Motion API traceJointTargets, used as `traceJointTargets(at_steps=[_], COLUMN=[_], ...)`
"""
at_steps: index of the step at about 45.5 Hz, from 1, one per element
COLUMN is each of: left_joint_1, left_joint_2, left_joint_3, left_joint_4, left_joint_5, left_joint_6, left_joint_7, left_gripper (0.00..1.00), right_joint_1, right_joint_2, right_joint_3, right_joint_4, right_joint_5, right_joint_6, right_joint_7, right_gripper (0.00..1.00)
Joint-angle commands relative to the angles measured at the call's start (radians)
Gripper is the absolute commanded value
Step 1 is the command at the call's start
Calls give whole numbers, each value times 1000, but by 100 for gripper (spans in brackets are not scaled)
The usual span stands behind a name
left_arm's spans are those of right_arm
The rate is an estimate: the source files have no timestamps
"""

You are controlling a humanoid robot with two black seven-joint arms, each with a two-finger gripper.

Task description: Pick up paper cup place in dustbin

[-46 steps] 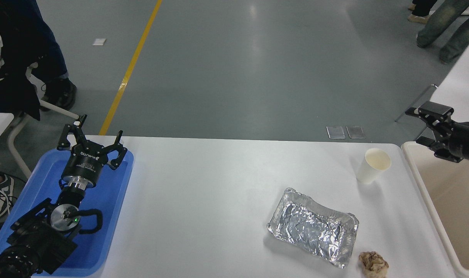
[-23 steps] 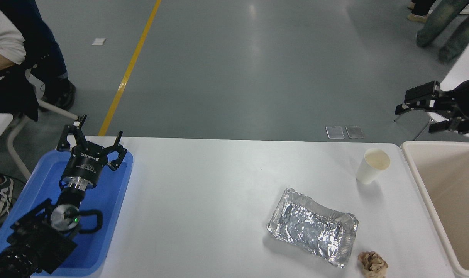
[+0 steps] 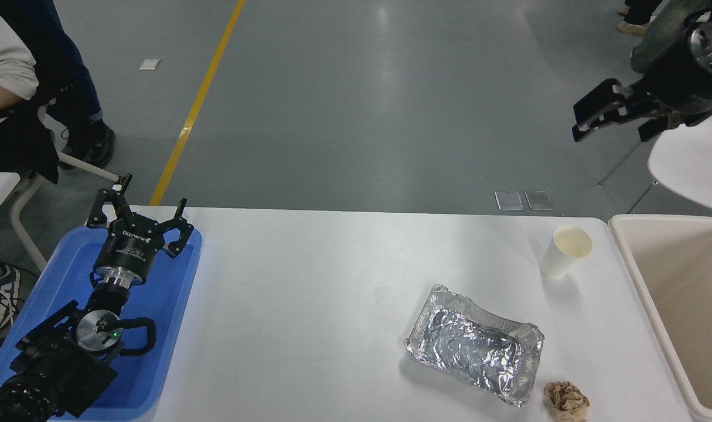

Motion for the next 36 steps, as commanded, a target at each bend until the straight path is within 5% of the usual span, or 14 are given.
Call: traceJointTargets(at_steps=[1, 25, 36], left_joint_1=[-1, -1, -1], left_joint_2=[0, 0, 0], left_joint_3=[0, 0, 0], left_joint_4=[0, 0, 0], left_joint_5=[1, 1, 1], left_joint_6=[0, 0, 0], left_joint_7=[1, 1, 0], left_gripper=[100, 100, 100], right_joint_1=[3, -260, -504], right_joint_2=[27, -105, -112], right_joint_3=[-5, 124, 121], right_joint_4=[1, -13, -66], right_joint_5=[-27, 19, 195], right_joint_6=[4, -4, -395], right_joint_7=[-9, -9, -9], right_gripper=[100, 100, 100])
